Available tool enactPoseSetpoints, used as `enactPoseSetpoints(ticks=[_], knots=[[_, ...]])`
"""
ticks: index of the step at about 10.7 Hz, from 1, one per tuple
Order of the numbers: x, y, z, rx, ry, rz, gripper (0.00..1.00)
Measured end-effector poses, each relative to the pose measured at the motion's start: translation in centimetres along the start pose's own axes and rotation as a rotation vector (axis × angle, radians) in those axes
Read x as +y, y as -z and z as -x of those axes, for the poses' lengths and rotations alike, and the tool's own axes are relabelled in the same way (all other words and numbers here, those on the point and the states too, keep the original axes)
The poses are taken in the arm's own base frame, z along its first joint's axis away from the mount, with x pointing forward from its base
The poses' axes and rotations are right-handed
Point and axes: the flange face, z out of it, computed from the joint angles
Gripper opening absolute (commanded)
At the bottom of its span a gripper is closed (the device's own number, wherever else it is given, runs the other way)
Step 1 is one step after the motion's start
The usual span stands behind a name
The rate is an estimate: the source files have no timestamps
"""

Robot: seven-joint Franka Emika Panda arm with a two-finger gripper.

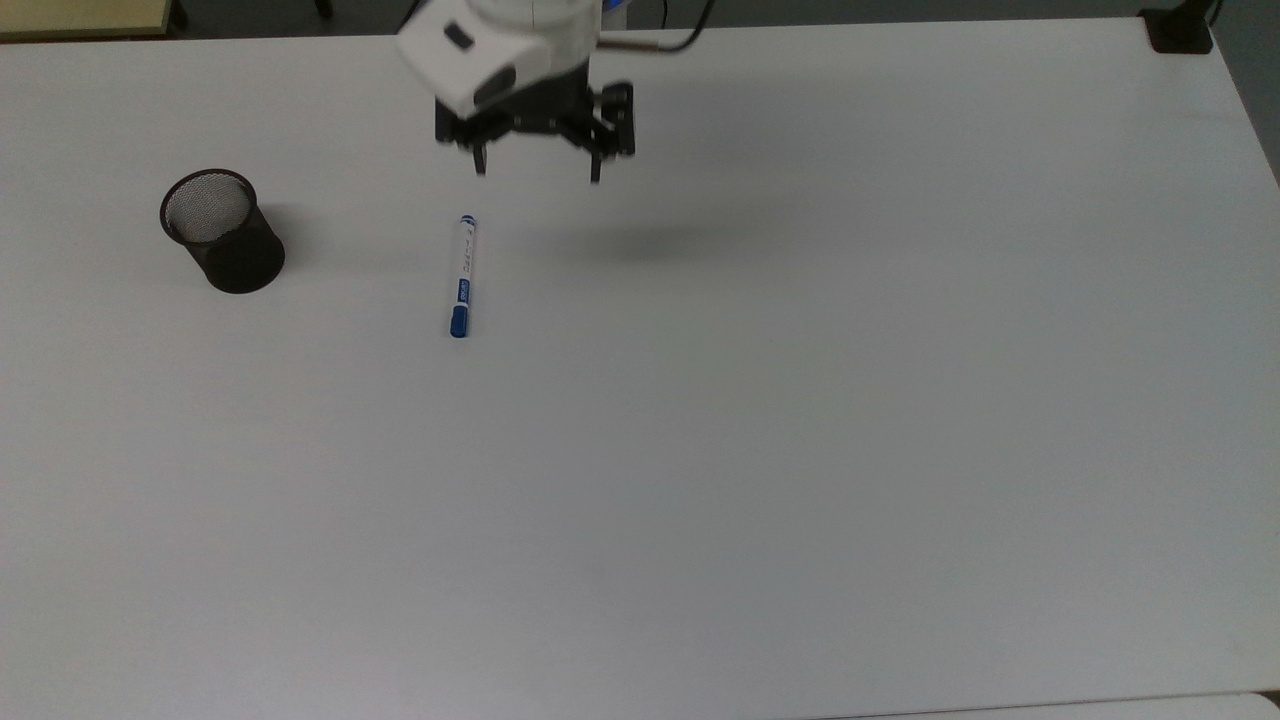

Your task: Remove the marker

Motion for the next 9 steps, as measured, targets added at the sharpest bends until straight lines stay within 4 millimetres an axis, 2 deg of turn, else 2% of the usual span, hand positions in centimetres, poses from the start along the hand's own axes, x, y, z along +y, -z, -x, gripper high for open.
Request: enactPoseSetpoints(ticks=[2, 4, 6, 9], knots=[[0.1, 4.6, 2.2, 0.031, -0.001, -0.007, 1.0], [0.6, 7.3, 3.8, 0.067, -0.02, -0.014, 1.0], [1.7, 8.6, 4.9, 0.073, -0.041, -0.017, 1.0], [2.4, 8.3, 5.1, 0.053, -0.054, -0.016, 1.0]])
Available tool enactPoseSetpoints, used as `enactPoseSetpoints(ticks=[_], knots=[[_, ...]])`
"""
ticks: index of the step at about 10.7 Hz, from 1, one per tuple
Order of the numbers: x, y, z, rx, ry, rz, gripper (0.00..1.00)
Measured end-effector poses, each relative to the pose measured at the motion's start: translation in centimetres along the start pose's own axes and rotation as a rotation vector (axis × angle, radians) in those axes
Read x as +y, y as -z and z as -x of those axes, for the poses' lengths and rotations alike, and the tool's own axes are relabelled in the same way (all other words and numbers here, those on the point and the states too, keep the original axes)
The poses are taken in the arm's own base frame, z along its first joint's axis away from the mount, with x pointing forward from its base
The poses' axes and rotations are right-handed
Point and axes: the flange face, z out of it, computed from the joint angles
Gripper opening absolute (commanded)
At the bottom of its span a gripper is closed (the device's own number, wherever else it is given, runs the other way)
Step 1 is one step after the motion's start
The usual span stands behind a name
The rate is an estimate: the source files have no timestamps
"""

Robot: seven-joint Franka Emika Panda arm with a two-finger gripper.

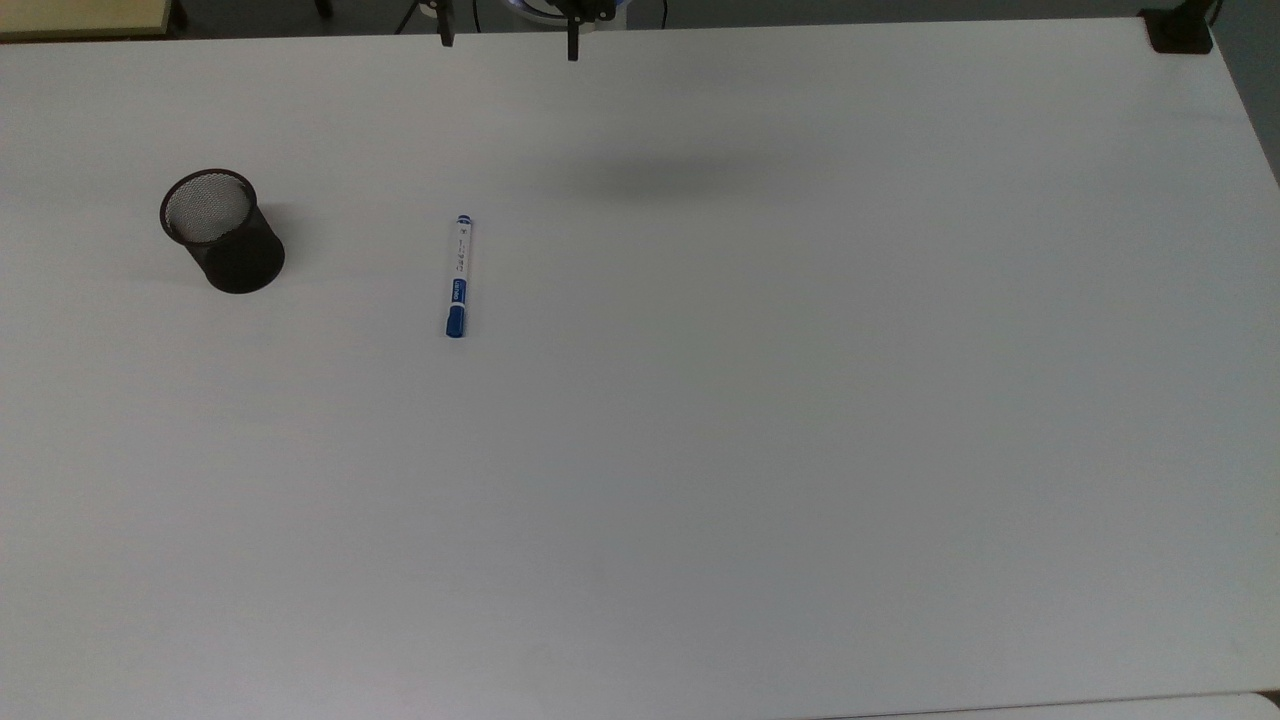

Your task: Remove the marker

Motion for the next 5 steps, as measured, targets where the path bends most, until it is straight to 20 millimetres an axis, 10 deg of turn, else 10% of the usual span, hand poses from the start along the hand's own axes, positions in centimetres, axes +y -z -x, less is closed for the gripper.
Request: enactPoseSetpoints(ticks=[5], knots=[[-0.23, -0.29, 0.03, -0.006, 0.004, 0.001, 1.0]])
